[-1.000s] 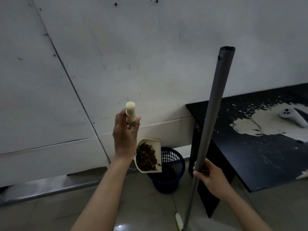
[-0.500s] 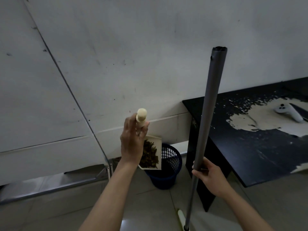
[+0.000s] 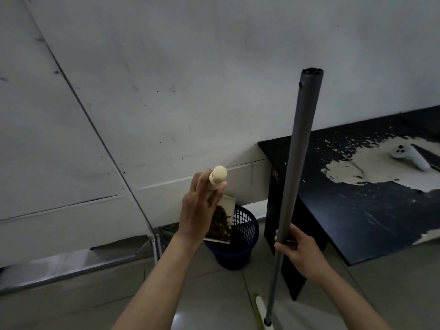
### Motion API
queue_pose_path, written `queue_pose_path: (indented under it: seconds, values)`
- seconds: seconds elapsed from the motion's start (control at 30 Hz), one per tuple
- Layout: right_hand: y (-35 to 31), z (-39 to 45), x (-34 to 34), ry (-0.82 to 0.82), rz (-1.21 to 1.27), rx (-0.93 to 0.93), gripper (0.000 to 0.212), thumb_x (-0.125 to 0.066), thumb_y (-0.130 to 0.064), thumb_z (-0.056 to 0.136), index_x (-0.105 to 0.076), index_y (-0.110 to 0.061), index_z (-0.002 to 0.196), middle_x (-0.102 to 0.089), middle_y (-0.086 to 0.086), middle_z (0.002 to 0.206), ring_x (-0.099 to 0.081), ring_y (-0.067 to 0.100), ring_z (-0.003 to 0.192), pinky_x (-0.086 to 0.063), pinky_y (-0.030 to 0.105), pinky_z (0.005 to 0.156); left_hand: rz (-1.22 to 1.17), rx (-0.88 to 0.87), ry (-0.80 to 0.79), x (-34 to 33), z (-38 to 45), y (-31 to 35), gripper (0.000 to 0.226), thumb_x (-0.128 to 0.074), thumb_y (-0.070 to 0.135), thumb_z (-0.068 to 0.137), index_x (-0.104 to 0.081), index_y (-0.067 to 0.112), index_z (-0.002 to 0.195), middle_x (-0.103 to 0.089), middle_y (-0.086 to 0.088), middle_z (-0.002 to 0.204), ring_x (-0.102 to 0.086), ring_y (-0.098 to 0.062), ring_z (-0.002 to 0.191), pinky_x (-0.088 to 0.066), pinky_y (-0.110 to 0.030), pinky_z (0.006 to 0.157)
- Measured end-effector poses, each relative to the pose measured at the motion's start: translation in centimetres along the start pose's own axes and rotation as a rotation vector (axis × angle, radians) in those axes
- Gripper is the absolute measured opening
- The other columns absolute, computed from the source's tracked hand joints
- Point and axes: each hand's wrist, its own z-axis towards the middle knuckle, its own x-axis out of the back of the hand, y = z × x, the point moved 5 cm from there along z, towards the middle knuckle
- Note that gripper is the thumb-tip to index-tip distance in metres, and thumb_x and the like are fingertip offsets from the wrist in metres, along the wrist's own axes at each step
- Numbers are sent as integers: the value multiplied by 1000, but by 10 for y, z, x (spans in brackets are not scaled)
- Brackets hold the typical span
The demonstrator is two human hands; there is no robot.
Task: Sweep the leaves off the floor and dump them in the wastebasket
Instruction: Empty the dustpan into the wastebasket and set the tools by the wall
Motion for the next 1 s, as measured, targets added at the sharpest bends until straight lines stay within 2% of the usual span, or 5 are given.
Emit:
queue_pose_path:
  seconds: [0.23,0.57,0.73,0.9,1.0]
  values:
    - [2,0,1,-4,21,-4,31,-65,-5,78,-53,-33,85,-63,-9,85,-62,1,82,-50,16,71,-3,-92,-87,-13,-5,6,32,-58,23,83,-42,13,110,-57,-9,97,-58,-22,64,-53,-33,49]
    - [12,-4,1,12,84,-59,32,-63,2,79,-54,-29,84,-62,-5,85,-61,4,82,-50,20,75,65,-245,-159,-31,-11,20,35,-58,25,80,-42,13,109,-47,5,106,-57,-18,70,-46,-23,51]
    - [13,-2,3,14,83,-53,36,-62,3,79,-53,-31,85,-61,-2,86,-60,4,82,-52,18,75,63,-306,-205,-37,-14,26,33,-54,26,81,-41,12,108,-45,4,108,-48,-19,90,-44,-24,72]
    - [11,-3,5,12,62,-42,36,-62,1,80,-51,-33,85,-61,-7,88,-59,2,82,-51,20,74,66,-324,-246,-39,-13,27,36,-55,26,79,-41,10,109,-46,2,109,-47,-20,91,-43,-24,75]
    - [13,-4,7,22,88,-59,37,-62,2,79,-52,-34,86,-61,-6,89,-59,3,85,-49,24,84,47,-352,-285,-42,-15,30,35,-57,23,78,-43,9,107,-63,-9,101,-47,-20,87,-41,-24,76]
